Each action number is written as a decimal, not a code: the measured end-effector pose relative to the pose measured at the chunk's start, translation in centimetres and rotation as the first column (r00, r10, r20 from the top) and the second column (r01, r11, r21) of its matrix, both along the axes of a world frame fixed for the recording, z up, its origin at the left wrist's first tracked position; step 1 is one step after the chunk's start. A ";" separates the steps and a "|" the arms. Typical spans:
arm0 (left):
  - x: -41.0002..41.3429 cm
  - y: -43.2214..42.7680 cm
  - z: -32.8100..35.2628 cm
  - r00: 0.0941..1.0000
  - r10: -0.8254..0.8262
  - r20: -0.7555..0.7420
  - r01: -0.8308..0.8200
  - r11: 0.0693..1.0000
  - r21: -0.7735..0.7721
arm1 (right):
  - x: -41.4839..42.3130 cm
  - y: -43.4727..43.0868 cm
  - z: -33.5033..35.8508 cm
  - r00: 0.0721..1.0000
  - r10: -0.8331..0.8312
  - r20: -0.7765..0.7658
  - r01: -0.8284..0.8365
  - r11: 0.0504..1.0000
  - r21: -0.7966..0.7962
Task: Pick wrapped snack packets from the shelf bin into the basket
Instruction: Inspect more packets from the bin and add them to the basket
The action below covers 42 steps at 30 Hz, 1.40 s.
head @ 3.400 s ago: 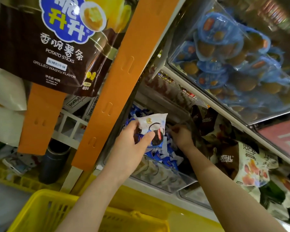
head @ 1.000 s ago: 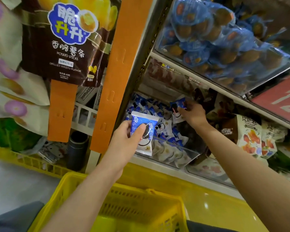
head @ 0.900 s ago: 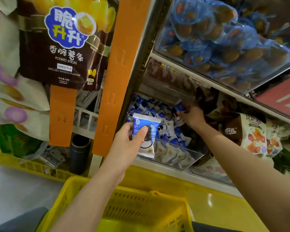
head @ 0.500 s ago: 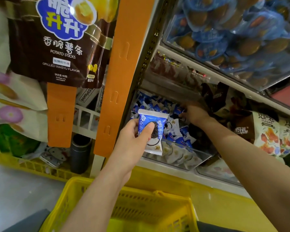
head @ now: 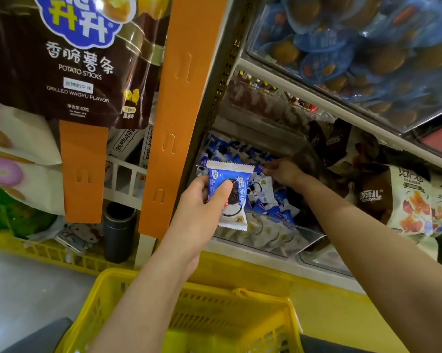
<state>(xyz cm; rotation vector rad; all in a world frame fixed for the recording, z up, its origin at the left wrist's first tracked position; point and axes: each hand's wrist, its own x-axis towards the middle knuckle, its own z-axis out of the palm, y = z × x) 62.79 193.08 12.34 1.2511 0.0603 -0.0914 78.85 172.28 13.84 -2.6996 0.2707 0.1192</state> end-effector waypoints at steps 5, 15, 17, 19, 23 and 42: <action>-0.3 -0.3 -0.1 1.000 -0.006 0.008 0.006 0.999 0.045 | -1.0 0.2 0.7 0.999 0.036 0.033 -0.030 0.983 -0.182; -1.5 -0.1 0.1 0.999 -0.013 0.045 0.008 0.993 0.118 | -4.7 -0.4 0.6 0.997 0.032 -0.074 -0.027 0.997 0.069; -1.8 -0.3 0.1 0.998 -0.031 0.047 0.024 0.990 0.141 | -5.6 0.1 0.6 0.997 0.032 -0.072 -0.033 0.999 -0.011; -2.1 -0.4 0.0 0.998 -0.038 0.044 0.030 0.984 0.173 | -6.8 0.5 0.6 0.998 0.055 0.025 -0.053 0.998 -0.042; -2.6 -0.8 -0.5 0.998 -0.040 0.043 0.030 0.977 0.210 | -10.8 1.7 1.0 0.910 0.120 0.396 -0.154 0.987 0.054; -5.8 -2.1 -3.5 0.985 -0.169 0.042 0.149 0.944 0.295 | -21.3 3.7 -3.8 0.955 0.027 0.295 -0.245 0.635 0.732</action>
